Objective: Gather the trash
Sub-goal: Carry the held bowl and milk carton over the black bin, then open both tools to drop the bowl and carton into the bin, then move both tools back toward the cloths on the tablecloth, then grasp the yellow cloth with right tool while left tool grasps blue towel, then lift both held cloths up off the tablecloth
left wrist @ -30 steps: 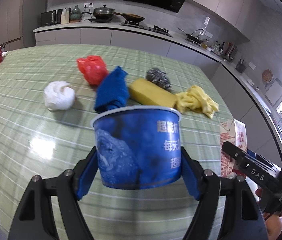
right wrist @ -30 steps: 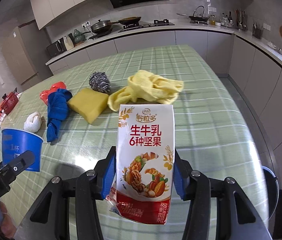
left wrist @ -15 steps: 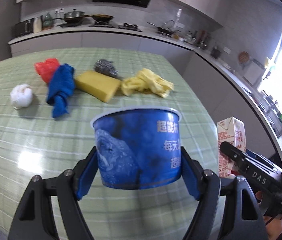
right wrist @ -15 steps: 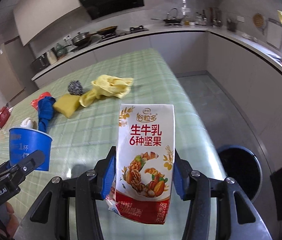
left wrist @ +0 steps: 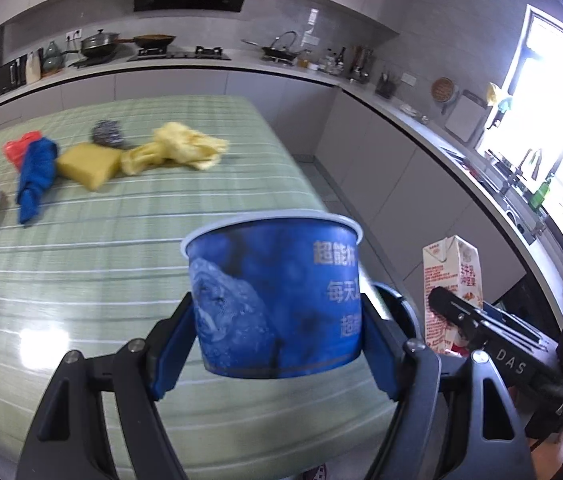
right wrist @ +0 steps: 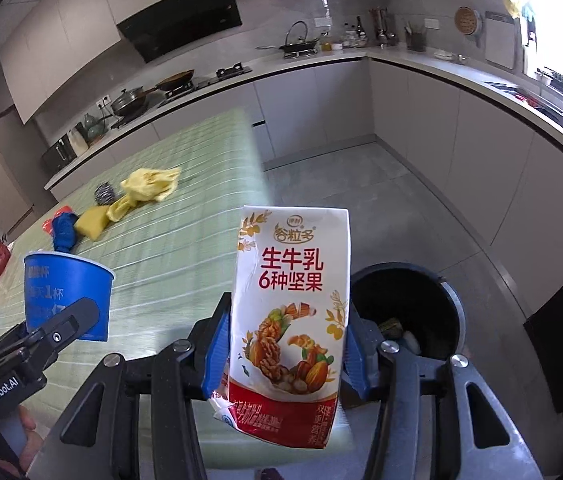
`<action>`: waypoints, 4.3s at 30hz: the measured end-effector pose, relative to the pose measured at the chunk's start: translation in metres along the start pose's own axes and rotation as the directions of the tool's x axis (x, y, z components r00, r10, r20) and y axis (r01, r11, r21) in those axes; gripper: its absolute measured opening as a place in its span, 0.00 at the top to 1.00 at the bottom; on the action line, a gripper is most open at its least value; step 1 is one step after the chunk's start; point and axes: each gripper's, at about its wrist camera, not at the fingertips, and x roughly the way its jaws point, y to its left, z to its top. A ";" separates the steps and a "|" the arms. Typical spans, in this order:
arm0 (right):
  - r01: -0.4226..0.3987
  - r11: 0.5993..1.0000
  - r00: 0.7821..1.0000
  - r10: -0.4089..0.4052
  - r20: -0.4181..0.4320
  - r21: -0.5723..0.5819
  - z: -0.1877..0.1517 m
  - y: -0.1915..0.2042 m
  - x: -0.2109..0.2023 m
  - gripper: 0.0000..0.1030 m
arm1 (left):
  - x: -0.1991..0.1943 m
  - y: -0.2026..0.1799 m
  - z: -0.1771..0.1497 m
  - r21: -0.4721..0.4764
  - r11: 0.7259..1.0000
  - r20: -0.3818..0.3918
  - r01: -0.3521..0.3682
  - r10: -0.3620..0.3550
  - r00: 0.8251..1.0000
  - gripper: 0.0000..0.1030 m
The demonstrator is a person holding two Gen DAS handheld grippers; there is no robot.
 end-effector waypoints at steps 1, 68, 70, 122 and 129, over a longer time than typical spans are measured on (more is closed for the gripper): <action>-0.002 1.000 1.000 0.002 0.000 0.001 0.001 -0.014 -0.001 0.50 | 0.005 -0.018 -0.002 0.002 1.000 0.003 0.000 0.000 1.000 0.26; -0.248 0.957 0.969 0.242 -0.058 -0.148 0.029 0.189 0.050 0.32 | -0.052 0.183 0.028 -0.269 0.899 -0.045 -0.346 0.347 0.937 0.18; -0.251 0.954 0.968 0.244 -0.063 -0.166 0.032 0.204 0.055 0.32 | -0.049 0.194 0.031 -0.280 0.894 -0.043 -0.349 0.352 0.935 0.18; -0.073 0.957 0.991 0.038 -0.131 -0.281 0.137 0.263 0.270 0.31 | 0.083 0.295 0.111 -0.221 0.907 -0.152 -0.358 0.330 0.932 0.53; -0.081 0.961 0.989 0.044 -0.140 -0.266 0.138 0.256 0.265 0.52 | 0.080 0.293 0.110 -0.241 0.912 -0.156 -0.332 0.301 0.941 0.58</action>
